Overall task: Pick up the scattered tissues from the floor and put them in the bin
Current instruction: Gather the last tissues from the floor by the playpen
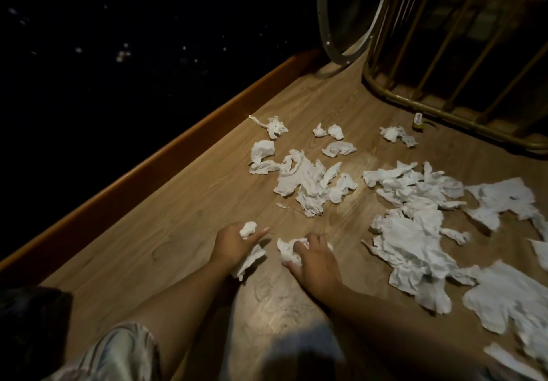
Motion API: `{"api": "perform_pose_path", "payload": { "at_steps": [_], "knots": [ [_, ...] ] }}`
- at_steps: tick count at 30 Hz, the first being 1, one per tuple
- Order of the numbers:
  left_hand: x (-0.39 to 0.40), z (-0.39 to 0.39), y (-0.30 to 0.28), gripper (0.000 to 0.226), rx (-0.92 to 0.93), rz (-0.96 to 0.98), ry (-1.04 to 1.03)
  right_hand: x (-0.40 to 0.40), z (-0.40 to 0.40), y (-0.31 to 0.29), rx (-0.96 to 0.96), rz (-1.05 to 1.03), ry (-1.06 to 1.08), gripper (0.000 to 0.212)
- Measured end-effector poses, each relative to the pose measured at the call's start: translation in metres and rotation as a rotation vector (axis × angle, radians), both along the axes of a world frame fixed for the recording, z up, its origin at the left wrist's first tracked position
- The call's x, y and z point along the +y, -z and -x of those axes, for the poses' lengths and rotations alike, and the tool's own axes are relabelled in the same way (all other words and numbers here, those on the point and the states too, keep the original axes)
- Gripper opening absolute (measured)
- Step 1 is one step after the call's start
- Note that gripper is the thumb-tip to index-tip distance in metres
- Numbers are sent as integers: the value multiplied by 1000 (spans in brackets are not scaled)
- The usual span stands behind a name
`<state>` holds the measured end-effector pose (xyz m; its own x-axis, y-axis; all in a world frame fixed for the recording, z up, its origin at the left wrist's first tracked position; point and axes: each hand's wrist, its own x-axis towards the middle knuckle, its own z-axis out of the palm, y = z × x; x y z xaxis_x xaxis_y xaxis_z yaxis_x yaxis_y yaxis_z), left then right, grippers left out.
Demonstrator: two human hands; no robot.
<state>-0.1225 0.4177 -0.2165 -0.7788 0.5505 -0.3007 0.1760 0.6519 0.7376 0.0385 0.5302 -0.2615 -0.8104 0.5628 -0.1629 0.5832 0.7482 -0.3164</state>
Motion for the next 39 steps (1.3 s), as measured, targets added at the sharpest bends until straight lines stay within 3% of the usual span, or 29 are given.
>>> {"api": "perform_pose_path", "payload": {
  "at_steps": [3,5,7,10,12,13,19,22,26,29,31,34,39],
  "knots": [
    [3,6,1,59,-25,144,71,7,-1,0,96,134,-77,32],
    [10,8,-3,71,26,124,38,18,0,-3,192,211,-26,22],
    [23,13,-11,60,89,37,-27,34,5,-12,277,253,128,17],
    [50,24,-15,37,154,-79,-143,63,21,-29,500,340,418,31],
    [67,31,-9,20,161,-80,-163,82,32,-38,600,314,528,35],
    [75,34,-6,22,181,-54,-139,92,36,-39,606,292,544,37],
    [125,36,17,53,428,-41,344,134,41,-16,252,180,335,67],
    [141,28,34,60,432,-27,510,139,38,0,75,143,225,69],
    [129,20,55,47,421,-10,496,135,21,16,211,57,137,53],
    [102,20,58,48,417,43,437,127,6,27,384,-20,111,26],
    [81,19,55,59,401,70,387,122,-4,29,374,-18,92,29],
    [49,18,54,54,460,96,319,111,-21,29,309,-50,-26,38],
    [4,23,68,37,491,-37,346,98,-31,20,374,-3,-124,13]
  ]
}}
